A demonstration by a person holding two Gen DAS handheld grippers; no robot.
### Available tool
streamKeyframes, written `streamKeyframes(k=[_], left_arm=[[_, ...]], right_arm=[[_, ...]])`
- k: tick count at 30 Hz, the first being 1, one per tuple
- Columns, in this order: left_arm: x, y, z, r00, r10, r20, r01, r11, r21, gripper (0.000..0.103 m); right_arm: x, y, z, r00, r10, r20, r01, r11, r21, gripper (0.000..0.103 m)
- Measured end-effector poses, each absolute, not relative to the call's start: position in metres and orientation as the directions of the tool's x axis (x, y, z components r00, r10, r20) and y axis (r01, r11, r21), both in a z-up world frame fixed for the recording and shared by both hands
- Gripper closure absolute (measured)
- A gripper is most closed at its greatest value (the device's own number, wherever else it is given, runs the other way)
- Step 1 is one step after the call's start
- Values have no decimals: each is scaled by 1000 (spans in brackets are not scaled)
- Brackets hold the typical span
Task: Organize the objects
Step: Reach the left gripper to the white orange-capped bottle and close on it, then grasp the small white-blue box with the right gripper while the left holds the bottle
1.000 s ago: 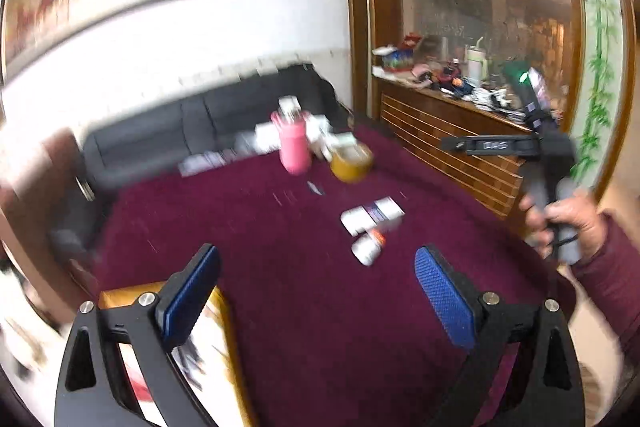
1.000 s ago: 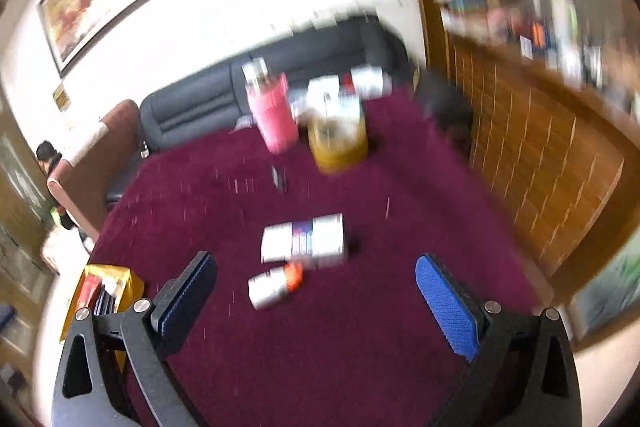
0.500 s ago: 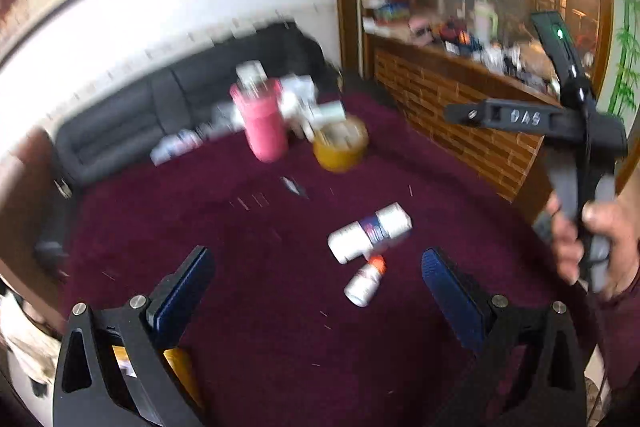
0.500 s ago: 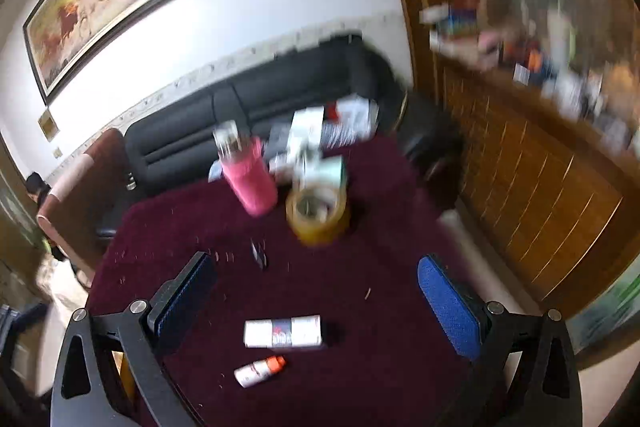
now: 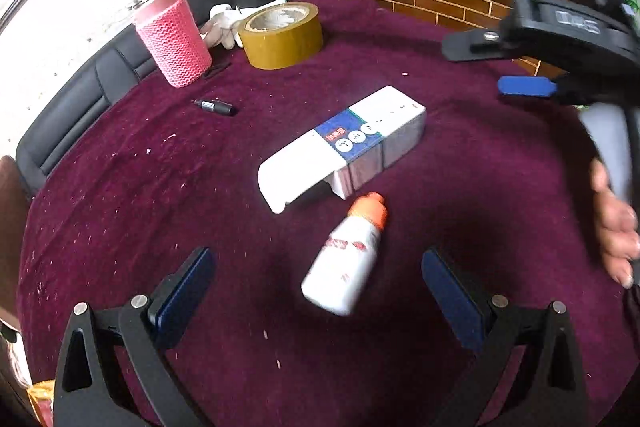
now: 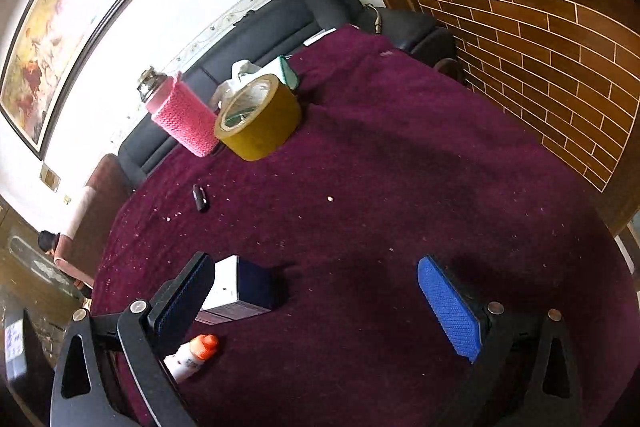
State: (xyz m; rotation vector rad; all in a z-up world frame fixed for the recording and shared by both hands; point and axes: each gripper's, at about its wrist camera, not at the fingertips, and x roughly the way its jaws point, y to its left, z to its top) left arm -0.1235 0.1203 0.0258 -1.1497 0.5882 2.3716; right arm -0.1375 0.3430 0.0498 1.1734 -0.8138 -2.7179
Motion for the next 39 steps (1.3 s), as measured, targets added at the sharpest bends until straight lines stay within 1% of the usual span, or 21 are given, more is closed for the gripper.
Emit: streamKeyframes(k=[2, 3, 4, 5, 6, 7, 9, 11, 14, 19, 21, 24, 26, 27, 31, 33, 34, 36, 39], left_arm=[[-130, 122, 23, -549, 200, -811, -557, -811, 177, 1], [-132, 123, 20, -543, 200, -816, -559, -811, 172, 5], [-134, 124, 17, -527, 209, -824, -566, -810, 157, 17], [-135, 123, 15, -511, 222, -831, -574, -807, 137, 21], [-134, 122, 16, -501, 250, -829, -581, -806, 108, 34], [-134, 121, 16, -489, 265, -831, -590, -802, 91, 50], [-130, 122, 18, -482, 269, -834, -596, -798, 88, 77], [-125, 121, 20, -491, 255, -833, -584, -806, 98, 77], [-120, 110, 25, -485, 267, -833, -557, -829, 59, 77], [-98, 69, 50, -493, 343, -800, -465, -881, -91, 77], [-82, 55, 58, -504, 364, -783, -446, -886, -125, 77], [-57, 35, 69, -516, 398, -758, -426, -888, -175, 77], [-43, 24, 71, -518, 409, -751, -416, -888, -197, 77], [-37, 20, 71, -519, 410, -750, -411, -889, -201, 77], [-13, 3, 71, -527, 405, -747, -388, -897, -212, 77], [-5, -4, 72, -538, 392, -746, -373, -905, -206, 77], [-1, -9, 72, -543, 386, -746, -365, -908, -204, 77], [4, -17, 72, -550, 382, -742, -355, -912, -206, 77], [4, -25, 68, -550, 381, -743, -345, -914, -214, 77]], right_arm=[[-138, 342, 48, -703, -275, -656, -134, -854, 503, 0], [-138, 341, 46, -701, -273, -659, -135, -857, 498, 0], [-137, 339, 45, -699, -271, -662, -132, -861, 491, 0], [-137, 338, 45, -699, -270, -662, -127, -864, 487, 0], [-139, 337, 45, -700, -271, -661, -123, -866, 485, 0], [-139, 337, 45, -700, -269, -661, -120, -869, 480, 0], [-140, 334, 45, -699, -261, -666, -115, -878, 465, 0], [-141, 331, 43, -696, -263, -668, -107, -882, 459, 0], [-143, 327, 39, -685, -277, -674, -97, -882, 461, 0], [-144, 321, 37, -679, -295, -672, -73, -884, 461, 0], [-142, 322, 42, -681, -306, -665, -84, -870, 487, 0], [-146, 323, 56, -686, -376, -623, -83, -810, 580, 0], [-157, 312, 66, -675, -404, -618, -51, -810, 585, 0], [-165, 303, 68, -658, -417, -627, -24, -821, 570, 0], [-211, 260, 61, -552, -416, -723, 60, -885, 463, 0], [-224, 245, 48, -471, -436, -767, 83, -887, 454, 0], [-226, 239, 39, -412, -469, -781, 95, -875, 475, 0], [-217, 231, 34, -352, -529, -772, 130, -845, 519, 0], [-187, 218, 34, -250, -638, -729, 223, -770, 598, 0]])
